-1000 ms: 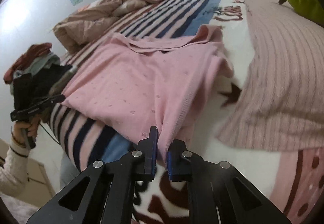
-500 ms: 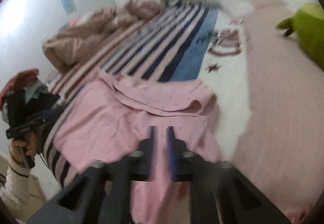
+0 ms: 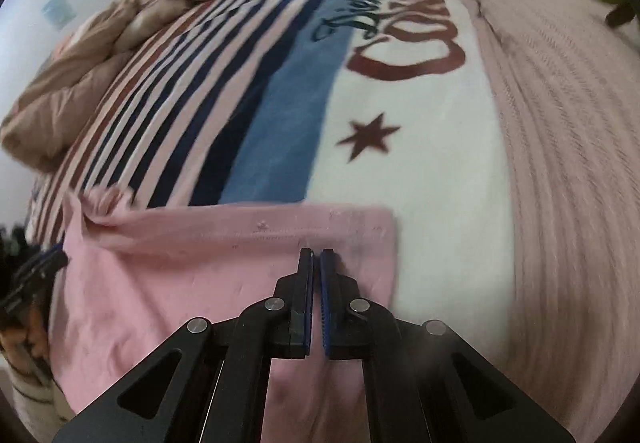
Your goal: Fold small clothes
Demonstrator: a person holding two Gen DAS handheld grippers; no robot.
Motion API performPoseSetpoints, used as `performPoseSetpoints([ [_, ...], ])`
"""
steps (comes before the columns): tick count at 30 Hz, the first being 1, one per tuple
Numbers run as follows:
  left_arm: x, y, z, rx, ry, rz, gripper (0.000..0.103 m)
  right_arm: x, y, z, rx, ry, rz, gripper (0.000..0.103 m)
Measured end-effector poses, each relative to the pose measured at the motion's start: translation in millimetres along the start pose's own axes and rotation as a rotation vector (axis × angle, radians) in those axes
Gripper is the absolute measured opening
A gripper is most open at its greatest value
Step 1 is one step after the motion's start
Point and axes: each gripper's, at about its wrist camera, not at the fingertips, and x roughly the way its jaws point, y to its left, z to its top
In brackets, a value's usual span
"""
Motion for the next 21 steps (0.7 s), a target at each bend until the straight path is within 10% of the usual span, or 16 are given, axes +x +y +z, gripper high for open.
performPoseSetpoints([
  [10, -22.8, 22.0, -5.3, -0.041, -0.032, 0.062, 0.06, -37.0, 14.7, -21.1, -0.053, -0.074, -0.018, 0.004],
  [14, -72.3, 7.6, -46.2, -0.035, -0.041, 0.006, 0.07, -81.9, 41.1, -75.8, -0.123, -0.144, 0.106, 0.033],
  [21, -141.9, -13.5, -130.6, -0.082, -0.09, -0.069, 0.087, -125.8, 89.6, -182.7, -0.181, -0.233, 0.278, 0.032],
])
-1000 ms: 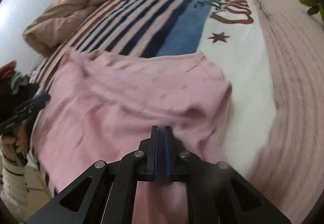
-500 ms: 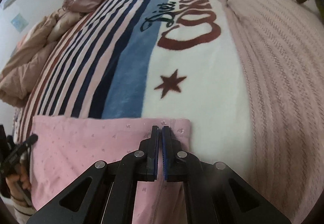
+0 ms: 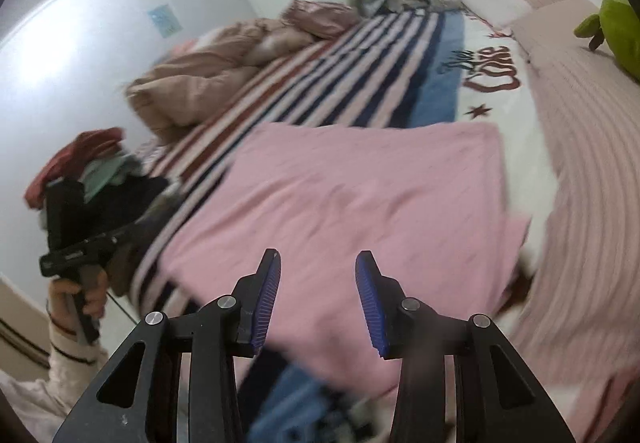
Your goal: Fold small clothes
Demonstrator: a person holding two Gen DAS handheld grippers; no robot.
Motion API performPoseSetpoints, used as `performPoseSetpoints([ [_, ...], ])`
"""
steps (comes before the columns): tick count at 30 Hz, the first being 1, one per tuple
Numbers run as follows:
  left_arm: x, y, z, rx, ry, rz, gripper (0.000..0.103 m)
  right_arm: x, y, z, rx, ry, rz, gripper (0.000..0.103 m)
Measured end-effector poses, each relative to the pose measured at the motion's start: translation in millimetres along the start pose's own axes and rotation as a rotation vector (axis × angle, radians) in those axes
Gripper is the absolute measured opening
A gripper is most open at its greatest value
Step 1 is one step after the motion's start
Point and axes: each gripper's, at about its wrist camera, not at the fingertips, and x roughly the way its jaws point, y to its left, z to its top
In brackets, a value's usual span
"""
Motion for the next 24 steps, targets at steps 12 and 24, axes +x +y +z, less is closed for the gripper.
performPoseSetpoints([
  [12, 33.7, -4.6, -55.3, -0.237, -0.037, -0.103, 0.087, 62.7, 62.2, -44.4, -0.026, 0.014, -0.029, 0.006],
  [24, 84.2, -6.2, -16.7, -0.233, -0.077, -0.029, 0.015, 55.3, 52.1, -51.3, -0.024, 0.018, 0.033, 0.012],
])
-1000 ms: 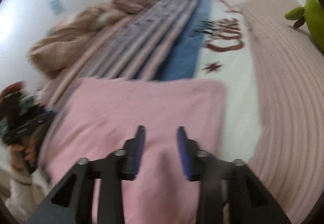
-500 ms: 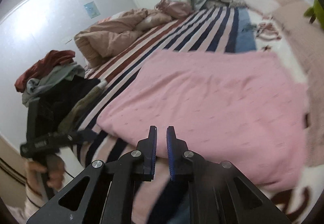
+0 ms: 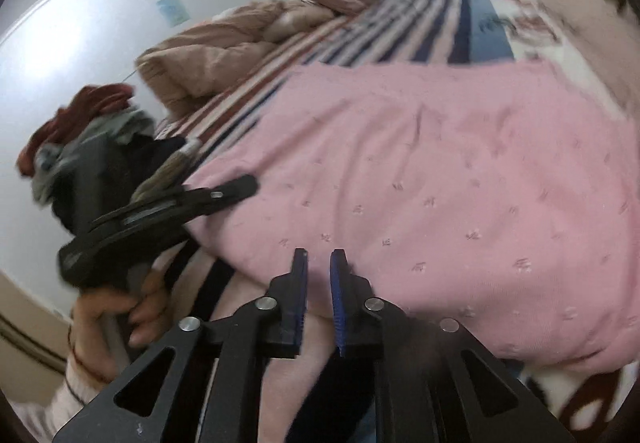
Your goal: Fold small clothes
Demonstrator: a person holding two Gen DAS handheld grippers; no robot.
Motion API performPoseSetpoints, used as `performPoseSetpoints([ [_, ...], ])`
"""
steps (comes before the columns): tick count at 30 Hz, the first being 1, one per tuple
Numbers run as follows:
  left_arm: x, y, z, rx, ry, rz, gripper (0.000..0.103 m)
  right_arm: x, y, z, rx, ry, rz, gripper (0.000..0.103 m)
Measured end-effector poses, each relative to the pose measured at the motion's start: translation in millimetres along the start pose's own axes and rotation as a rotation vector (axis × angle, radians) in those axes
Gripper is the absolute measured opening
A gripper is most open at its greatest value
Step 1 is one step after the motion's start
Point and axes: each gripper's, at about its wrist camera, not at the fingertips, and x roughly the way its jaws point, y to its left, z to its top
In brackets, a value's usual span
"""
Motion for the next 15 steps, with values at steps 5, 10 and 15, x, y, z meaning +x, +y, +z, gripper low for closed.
performPoseSetpoints([
  [5, -16.5, -25.9, 15.6, 0.134, -0.042, 0.011, 0.011, -48.9, -27.5, 9.3, 0.056, -0.119, 0.016, 0.031],
  [10, -19.6, -79.5, 26.9, 0.319, -0.054, 0.044, 0.011, -82.7, -73.3, -6.0, 0.138, -0.193, 0.059, 0.034],
  [15, 0.9, -150.4, 25.3, 0.503, -0.017, 0.012, 0.011, -111.6, -106.3, -28.2, 0.205, -0.258, 0.056, 0.034],
])
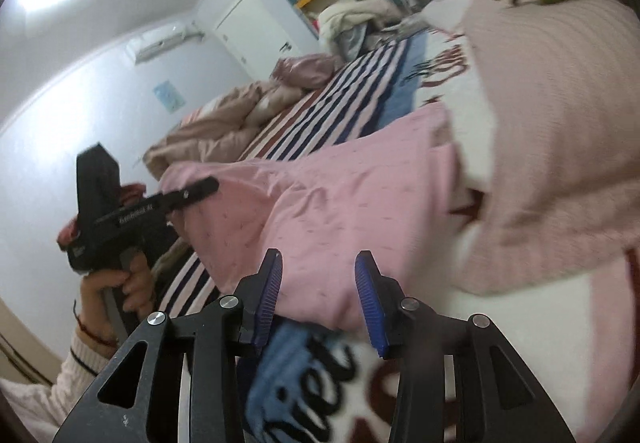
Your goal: Fold small clothes
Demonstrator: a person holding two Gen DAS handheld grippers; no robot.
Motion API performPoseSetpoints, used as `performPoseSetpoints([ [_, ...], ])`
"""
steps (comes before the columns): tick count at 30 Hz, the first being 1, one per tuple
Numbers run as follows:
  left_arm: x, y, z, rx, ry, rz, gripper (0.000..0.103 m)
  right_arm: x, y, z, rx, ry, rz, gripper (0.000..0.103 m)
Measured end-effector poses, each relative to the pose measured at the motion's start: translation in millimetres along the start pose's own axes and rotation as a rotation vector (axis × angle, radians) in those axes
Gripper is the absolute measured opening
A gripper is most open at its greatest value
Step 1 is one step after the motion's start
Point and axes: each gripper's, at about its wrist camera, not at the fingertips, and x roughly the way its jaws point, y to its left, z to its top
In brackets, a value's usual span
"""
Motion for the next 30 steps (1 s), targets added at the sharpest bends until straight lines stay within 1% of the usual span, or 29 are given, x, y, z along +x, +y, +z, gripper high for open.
performPoseSetpoints([
  [2, 13.9, -34.3, 5.0, 0.081, 0.022, -0.049, 0.011, -14.3, -12.2, -2.2, 0.019, -0.016, -0.007, 0.034],
  [4, 31.8, -72.0, -0.8, 0.181, 0.066, -0.101, 0.011, -26.5, -21.9, -3.5, 0.028, -0.032, -0.026, 0.034],
  [6, 47.2, -96.6, -11.5, 0.244, 0.114, -0.14, 0.011, -37.9, -32.4, -3.5, 0.044, -0.048, -0.043, 0.034],
  [8, 68.9, -117.1, -30.9, 0.283, 0.199, -0.2, 0.012, -47.8, -42.7, -3.9, 0.067, -0.064, -0.053, 0.034],
  [9, 82.3, -122.5, -41.5, 0.285, 0.257, -0.233, 0.015, -52.8, -48.0, -4.0, 0.079, -0.073, -0.058, 0.034],
  [10, 89.0, -123.5, -49.4, 0.274, 0.285, -0.255, 0.017, -56.2, -51.5, -3.9, 0.089, -0.08, -0.06, 0.034],
  [11, 92.2, -122.4, -53.0, 0.259, 0.291, -0.275, 0.023, -60.0, -56.4, -3.9, 0.103, -0.086, -0.063, 0.034],
  [12, 91.3, -119.9, -54.8, 0.242, 0.278, -0.299, 0.027, -62.9, -60.4, -3.6, 0.109, -0.089, -0.067, 0.034],
  [13, 88.4, -116.7, -54.1, 0.22, 0.27, -0.32, 0.028, -64.4, -62.2, -3.4, 0.112, -0.09, -0.073, 0.034],
  [14, 84.6, -111.1, -51.0, 0.187, 0.279, -0.351, 0.032, -65.6, -63.0, -3.0, 0.11, -0.09, -0.08, 0.034],
  [15, 81.7, -110.5, -47.7, 0.171, 0.285, -0.363, 0.035, -66.4, -62.5, -2.8, 0.105, -0.087, -0.085, 0.034],
  [16, 74.1, -105.8, -44.7, 0.149, 0.29, -0.387, 0.038, -65.9, -60.7, -1.7, 0.1, -0.085, -0.087, 0.034],
  [17, 68.2, -102.4, -43.6, 0.139, 0.287, -0.405, 0.045, -64.5, -58.6, 0.9, 0.092, -0.083, -0.087, 0.034],
  [18, 59.3, -103.0, -43.1, 0.131, 0.277, -0.423, 0.05, -61.3, -54.1, 4.6, 0.081, -0.081, -0.084, 0.034],
  [19, 46.5, -99.8, -42.5, 0.122, 0.256, -0.443, 0.052, -57.0, -49.5, 9.2, 0.067, -0.078, -0.08, 0.034],
  [21, 24.4, -91.8, -43.1, 0.101, 0.215, -0.448, 0.056, -50.4, -35.6, 16.7, 0.023, -0.071, -0.066, 0.034],
  [23, 3.2, -79.7, -43.7, 0.077, 0.167, -0.417, 0.059, -39.3, -18.5, 25.0, -0.025, -0.055, -0.041, 0.034],
  [24, -7.6, -70.1, -44.3, 0.068, 0.139, -0.39, 0.061, -32.3, -9.4, 28.4, -0.046, -0.043, -0.021, 0.031],
  [25, -14.4, -62.4, -44.3, 0.061, 0.121, -0.357, 0.062, -24.1, -0.9, 31.1, -0.057, -0.031, 0.003, 0.028],
  [26, -19.3, -55.7, -44.1, 0.056, 0.11, -0.323, 0.063, -16.8, 4.7, 31.3, -0.062, -0.015, 0.023, 0.017],
  [27, -23.3, -49.0, -44.5, 0.051, 0.1, -0.29, 0.063, -10.1, 8.6, 31.3, -0.065, -0.001, 0.028, 0.009],
  [28, -28.5, -39.7, -45.7, 0.039, 0.087, -0.25, 0.063, -2.9, 11.0, 30.9, -0.067, 0.018, 0.014, 0.009],
  [30, -34.6, -27.8, -47.9, 0.016, 0.074, -0.222, 0.063, 7.9, 8.8, 25.5, -0.055, 0.061, -0.043, 0.009],
])
